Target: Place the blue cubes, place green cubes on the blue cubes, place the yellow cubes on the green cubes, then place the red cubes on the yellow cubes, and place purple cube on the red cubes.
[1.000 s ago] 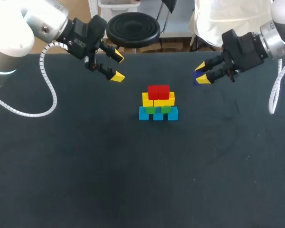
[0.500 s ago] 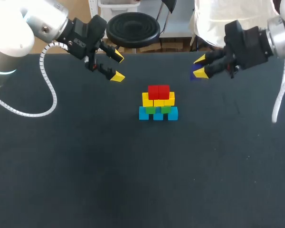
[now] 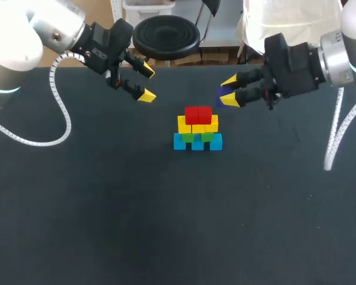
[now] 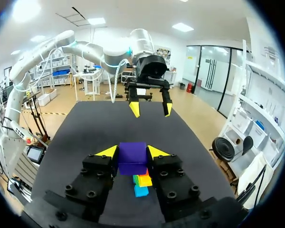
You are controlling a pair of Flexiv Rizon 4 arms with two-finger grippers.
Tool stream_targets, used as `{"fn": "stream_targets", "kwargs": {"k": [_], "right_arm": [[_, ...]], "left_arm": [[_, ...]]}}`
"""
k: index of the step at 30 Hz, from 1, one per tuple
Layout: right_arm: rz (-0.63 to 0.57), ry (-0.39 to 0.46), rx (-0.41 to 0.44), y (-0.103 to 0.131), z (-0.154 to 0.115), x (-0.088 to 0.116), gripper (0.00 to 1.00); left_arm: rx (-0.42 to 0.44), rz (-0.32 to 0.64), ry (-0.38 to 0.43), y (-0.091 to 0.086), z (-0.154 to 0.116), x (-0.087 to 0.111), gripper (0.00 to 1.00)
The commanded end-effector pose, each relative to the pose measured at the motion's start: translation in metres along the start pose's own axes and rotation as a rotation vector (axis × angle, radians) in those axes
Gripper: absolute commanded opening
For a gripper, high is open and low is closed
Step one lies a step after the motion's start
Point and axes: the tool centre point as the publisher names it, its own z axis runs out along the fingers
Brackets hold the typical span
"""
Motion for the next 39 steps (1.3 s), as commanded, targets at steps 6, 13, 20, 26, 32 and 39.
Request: {"fn": "stream_targets", "kwargs": {"k": [6, 13, 20, 26, 32, 39], "right_arm": [[-0.028, -0.045, -0.064, -0.009, 0.013, -0.004, 0.00], [-0.028, -0.045, -0.064, -0.009, 0.013, -0.004, 0.00], [-0.035, -0.015, -0.085, -0.009, 0.022, -0.008, 0.00], [-0.006, -0.063, -0.139, -0.002, 0.038, -0.002, 0.00], [0.024, -0.091, -0.158, -0.004, 0.044, 0.007, 0.00], [0.031, -0.063, -0.172, -0.007, 0.050, 0.008, 0.00]], "left_arm": [[0.003, 0.001, 0.002, 0.001, 0.000, 0.000, 1.00], [0.003, 0.001, 0.002, 0.001, 0.000, 0.000, 1.00], [0.003, 0.001, 0.002, 0.001, 0.000, 0.000, 1.00], [0.003, 0.001, 0.002, 0.001, 0.000, 0.000, 1.00], [0.003, 0.001, 0.002, 0.001, 0.000, 0.000, 1.00], [0.003, 0.001, 0.002, 0.001, 0.000, 0.000, 1.00]]}}
